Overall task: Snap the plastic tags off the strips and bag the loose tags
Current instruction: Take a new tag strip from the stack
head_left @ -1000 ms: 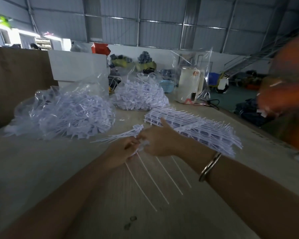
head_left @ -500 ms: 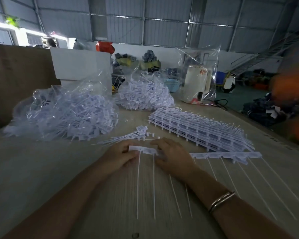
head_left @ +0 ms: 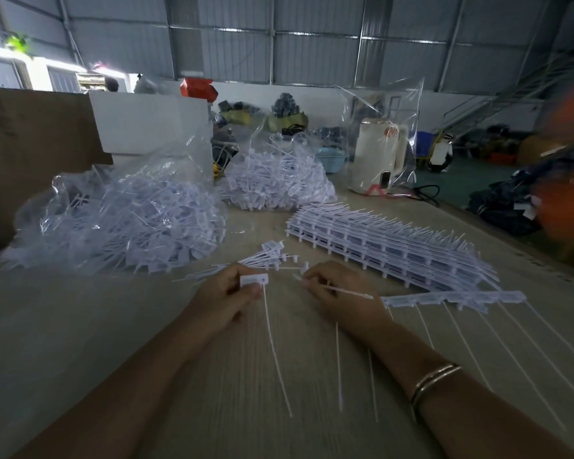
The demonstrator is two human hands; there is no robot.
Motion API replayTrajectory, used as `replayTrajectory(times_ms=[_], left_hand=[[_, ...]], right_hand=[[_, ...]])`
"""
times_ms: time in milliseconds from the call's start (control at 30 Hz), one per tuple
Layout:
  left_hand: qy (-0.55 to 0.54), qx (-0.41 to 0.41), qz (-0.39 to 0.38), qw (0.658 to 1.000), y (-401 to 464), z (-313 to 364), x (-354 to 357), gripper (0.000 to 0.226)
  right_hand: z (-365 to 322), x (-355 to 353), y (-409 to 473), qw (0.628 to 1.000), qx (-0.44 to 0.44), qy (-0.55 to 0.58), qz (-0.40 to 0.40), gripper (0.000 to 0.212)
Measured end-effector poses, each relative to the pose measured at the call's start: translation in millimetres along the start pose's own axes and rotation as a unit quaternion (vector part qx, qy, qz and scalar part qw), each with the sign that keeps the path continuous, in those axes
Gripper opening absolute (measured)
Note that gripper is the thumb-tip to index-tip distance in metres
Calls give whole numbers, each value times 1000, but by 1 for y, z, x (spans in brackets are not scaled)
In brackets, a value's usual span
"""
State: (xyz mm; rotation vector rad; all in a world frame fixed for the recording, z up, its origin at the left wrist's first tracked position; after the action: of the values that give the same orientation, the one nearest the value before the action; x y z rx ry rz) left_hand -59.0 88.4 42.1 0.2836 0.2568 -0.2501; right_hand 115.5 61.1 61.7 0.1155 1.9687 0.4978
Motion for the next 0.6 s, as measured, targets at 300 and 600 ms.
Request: replayTrajectory(times_ms=[300,600], left_hand=[[148,152,-3,977,-10,37,20,39],[187,111,-25,976,1,21,19,34]], right_hand=[[-48,14,-6,990,-114,-79,12,31],[-26,13,-3,995,-62,-74,-31,21]])
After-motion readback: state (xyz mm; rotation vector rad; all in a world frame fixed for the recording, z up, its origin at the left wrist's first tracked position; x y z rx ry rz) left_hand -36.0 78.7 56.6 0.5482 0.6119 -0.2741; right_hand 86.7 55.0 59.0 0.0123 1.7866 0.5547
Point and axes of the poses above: each hand's wrist, its own y-axis towards the middle knuckle, its own x-axis out of the palm, z = x × y, the point moved 10 cm from there along y, towards the middle knuckle, and after that the axes turned 5 degrees about -y, right-handed, at the moved point
